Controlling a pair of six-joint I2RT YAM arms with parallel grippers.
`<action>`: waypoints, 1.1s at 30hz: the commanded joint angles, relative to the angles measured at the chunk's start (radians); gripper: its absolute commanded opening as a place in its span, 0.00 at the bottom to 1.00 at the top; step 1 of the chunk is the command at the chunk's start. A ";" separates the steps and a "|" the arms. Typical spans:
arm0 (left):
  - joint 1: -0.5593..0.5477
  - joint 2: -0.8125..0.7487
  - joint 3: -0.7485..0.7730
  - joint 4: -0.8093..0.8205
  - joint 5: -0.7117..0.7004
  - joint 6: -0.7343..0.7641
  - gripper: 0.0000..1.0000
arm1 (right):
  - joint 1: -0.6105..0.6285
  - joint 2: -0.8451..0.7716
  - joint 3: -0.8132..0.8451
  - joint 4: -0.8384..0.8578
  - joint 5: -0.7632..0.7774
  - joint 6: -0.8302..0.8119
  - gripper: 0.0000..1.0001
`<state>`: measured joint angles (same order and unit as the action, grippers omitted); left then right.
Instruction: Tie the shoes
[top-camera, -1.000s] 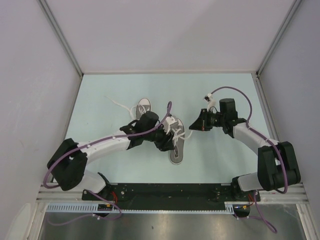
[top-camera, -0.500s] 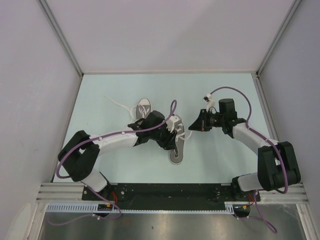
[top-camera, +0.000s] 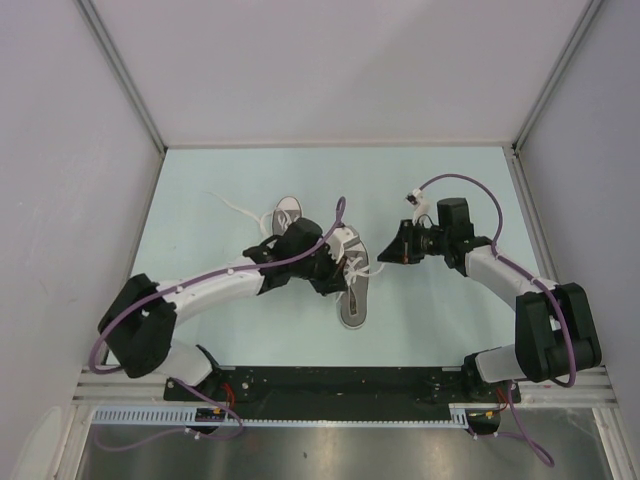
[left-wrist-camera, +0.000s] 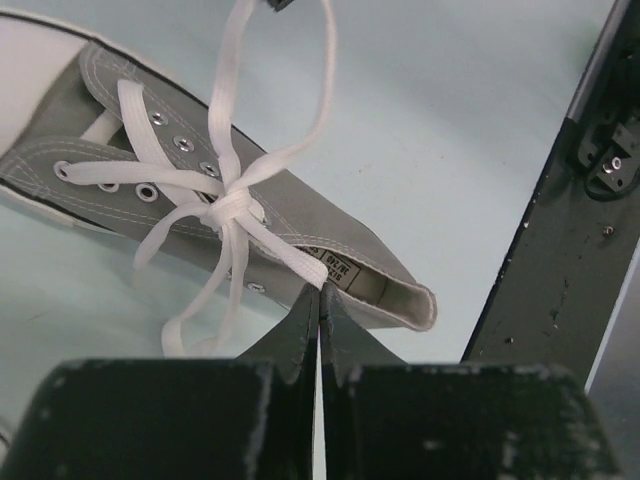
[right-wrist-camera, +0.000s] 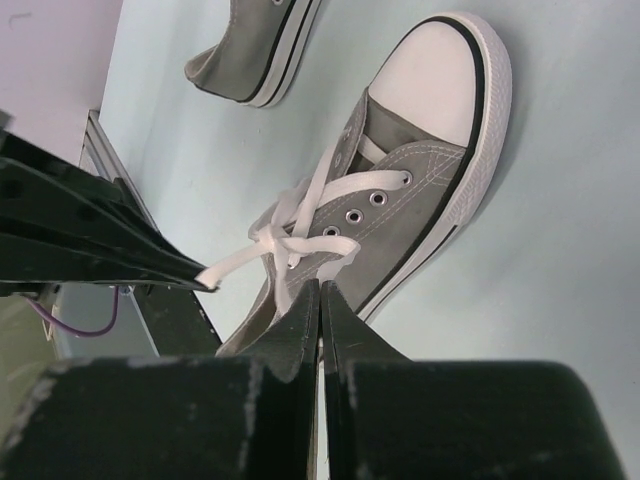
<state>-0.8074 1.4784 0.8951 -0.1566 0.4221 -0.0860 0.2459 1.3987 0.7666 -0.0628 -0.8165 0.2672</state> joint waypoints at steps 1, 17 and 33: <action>-0.007 -0.090 -0.027 -0.073 0.024 0.071 0.00 | 0.003 -0.020 0.000 -0.015 0.004 -0.026 0.00; -0.006 -0.211 -0.116 -0.258 0.055 0.279 0.00 | 0.044 -0.017 0.000 -0.104 -0.035 -0.019 0.32; -0.009 -0.164 -0.105 -0.376 0.080 0.512 0.00 | -0.007 0.089 0.077 -0.054 -0.041 -0.092 0.56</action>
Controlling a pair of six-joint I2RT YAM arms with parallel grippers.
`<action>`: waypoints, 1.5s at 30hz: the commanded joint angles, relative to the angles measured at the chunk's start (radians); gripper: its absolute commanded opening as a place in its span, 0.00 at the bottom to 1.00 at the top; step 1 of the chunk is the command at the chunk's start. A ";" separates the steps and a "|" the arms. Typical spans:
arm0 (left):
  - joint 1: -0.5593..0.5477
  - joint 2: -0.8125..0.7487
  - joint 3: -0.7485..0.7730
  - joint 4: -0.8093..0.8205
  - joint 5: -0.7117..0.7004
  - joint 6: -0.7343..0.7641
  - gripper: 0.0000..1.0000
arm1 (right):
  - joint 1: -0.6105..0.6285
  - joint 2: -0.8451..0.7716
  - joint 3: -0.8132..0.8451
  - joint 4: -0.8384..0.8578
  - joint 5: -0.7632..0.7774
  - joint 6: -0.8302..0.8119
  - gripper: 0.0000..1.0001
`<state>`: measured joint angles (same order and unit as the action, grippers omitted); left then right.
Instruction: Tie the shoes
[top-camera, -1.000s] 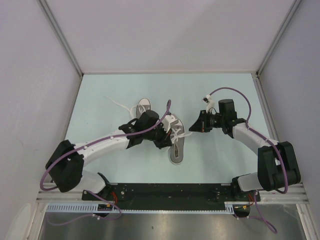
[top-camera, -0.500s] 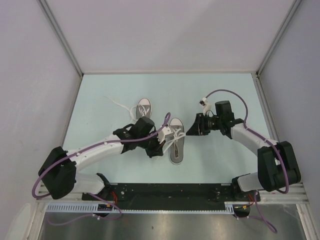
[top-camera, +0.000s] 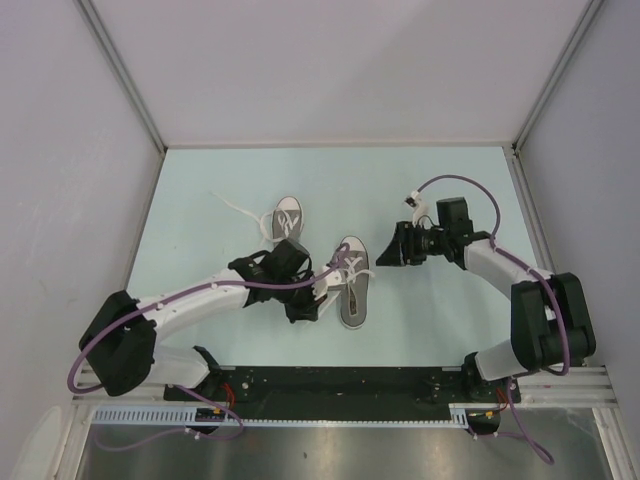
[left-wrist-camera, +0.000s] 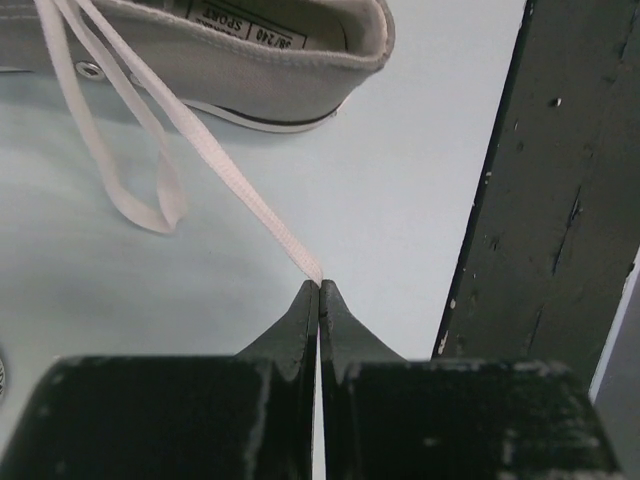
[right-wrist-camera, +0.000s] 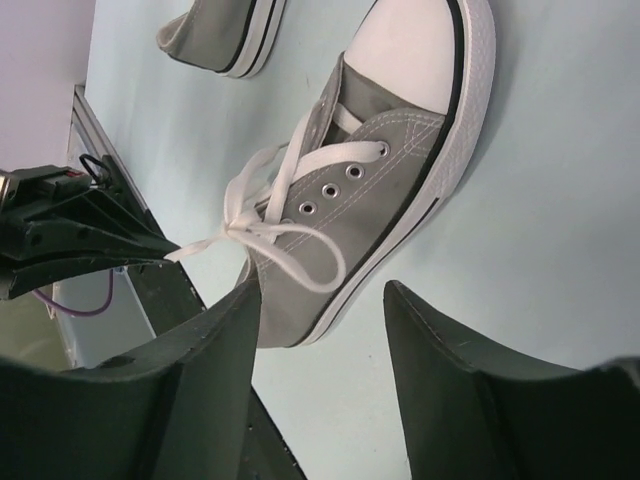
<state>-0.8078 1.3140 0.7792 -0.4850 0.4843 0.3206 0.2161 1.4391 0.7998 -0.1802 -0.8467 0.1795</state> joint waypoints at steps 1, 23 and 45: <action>-0.008 -0.001 0.008 -0.050 0.011 0.116 0.00 | 0.035 0.061 0.045 0.082 -0.011 0.011 0.55; -0.013 -0.038 -0.078 0.003 -0.006 0.189 0.00 | 0.114 0.165 0.053 0.120 -0.008 0.031 0.38; 0.053 -0.113 -0.089 0.088 -0.001 0.140 0.40 | 0.123 -0.023 0.061 0.048 0.144 -0.046 0.00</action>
<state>-0.8082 1.2835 0.6769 -0.4854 0.4469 0.4934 0.3305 1.4532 0.8284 -0.1165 -0.7452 0.1707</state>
